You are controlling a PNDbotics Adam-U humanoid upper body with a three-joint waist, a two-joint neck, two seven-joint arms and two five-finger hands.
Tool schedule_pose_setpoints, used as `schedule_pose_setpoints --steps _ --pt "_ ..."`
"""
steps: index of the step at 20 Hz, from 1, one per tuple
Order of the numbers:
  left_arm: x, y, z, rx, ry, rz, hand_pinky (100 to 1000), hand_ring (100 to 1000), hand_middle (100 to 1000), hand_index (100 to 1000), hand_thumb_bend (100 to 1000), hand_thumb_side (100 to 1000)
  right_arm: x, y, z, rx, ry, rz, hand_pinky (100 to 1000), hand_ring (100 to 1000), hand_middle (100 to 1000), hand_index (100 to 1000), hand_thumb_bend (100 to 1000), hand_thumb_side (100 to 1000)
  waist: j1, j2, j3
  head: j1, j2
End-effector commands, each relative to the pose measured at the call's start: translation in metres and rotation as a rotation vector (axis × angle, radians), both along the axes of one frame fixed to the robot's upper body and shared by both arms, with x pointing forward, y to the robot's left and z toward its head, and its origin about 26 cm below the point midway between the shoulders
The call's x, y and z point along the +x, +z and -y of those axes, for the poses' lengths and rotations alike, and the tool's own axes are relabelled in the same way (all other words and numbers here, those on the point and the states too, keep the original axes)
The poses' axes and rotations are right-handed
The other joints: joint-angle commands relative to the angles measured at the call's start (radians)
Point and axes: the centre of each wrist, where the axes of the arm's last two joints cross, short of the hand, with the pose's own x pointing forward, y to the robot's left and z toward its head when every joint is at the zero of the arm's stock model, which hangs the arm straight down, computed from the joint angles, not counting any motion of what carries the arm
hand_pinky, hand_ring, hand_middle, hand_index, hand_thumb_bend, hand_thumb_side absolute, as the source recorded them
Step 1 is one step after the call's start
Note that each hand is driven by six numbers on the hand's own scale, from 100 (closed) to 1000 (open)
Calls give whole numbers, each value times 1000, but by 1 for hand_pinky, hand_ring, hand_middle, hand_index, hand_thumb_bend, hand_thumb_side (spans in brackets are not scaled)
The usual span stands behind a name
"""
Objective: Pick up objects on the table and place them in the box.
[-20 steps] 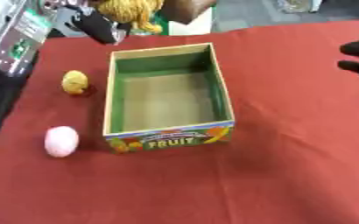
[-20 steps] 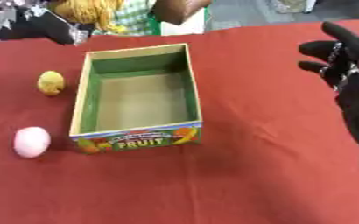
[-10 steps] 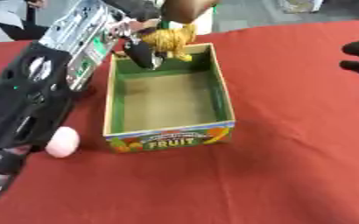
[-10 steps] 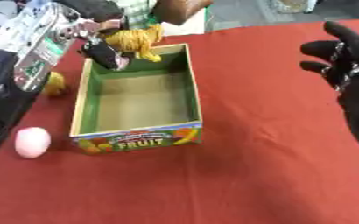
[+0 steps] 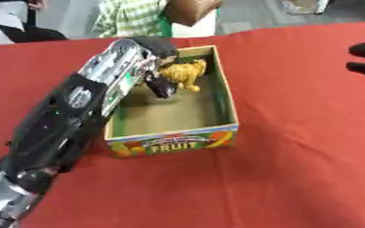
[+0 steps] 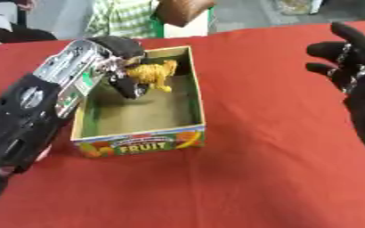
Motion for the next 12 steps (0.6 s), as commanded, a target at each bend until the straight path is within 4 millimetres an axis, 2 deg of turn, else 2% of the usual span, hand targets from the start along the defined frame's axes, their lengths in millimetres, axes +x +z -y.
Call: schedule_pose_setpoints --steps 1,5,6,7,8,9,10,11,12 --pt "1 6 1 13 18 37 342 490 413 528 100 302 -2 6 0 -5 4 18 838 879 737 964 100 1000 -5 -18 -2 4 -10" --pt "3 0 1 39 37 9 372 525 454 597 100 239 -2 5 1 -4 0 16 838 879 737 964 100 1000 -5 -18 -2 5 -10" --pt "3 -1 0 47 38 0 416 571 504 657 100 398 -2 5 1 -3 -1 16 838 879 737 964 100 1000 -4 -18 -2 4 -10" --pt "3 -1 0 54 36 -11 424 581 517 667 128 428 -2 5 1 -3 -2 16 838 879 737 964 100 1000 -4 -18 -2 4 -10" --pt "3 0 0 61 35 -21 494 674 623 757 386 597 -2 5 1 -4 -2 16 838 879 737 964 100 1000 -4 -18 -2 3 -9" --pt "2 2 -1 69 35 -29 547 739 705 825 505 677 -2 5 1 -4 -2 17 838 879 737 964 100 1000 -4 -19 -2 3 -8" --pt "2 5 -2 79 35 -39 598 792 766 880 576 733 -2 5 1 -4 -3 18 838 879 737 964 100 1000 -4 -18 -2 2 -7" --pt "1 7 -3 89 36 -49 621 813 787 900 603 750 -2 5 1 -5 -3 18 838 879 737 964 100 1000 -4 -18 -2 2 -6" --pt "0 9 -5 98 40 -56 678 867 852 965 688 794 -3 5 1 -5 -4 19 838 879 737 964 100 1000 -4 -18 -1 1 -5"
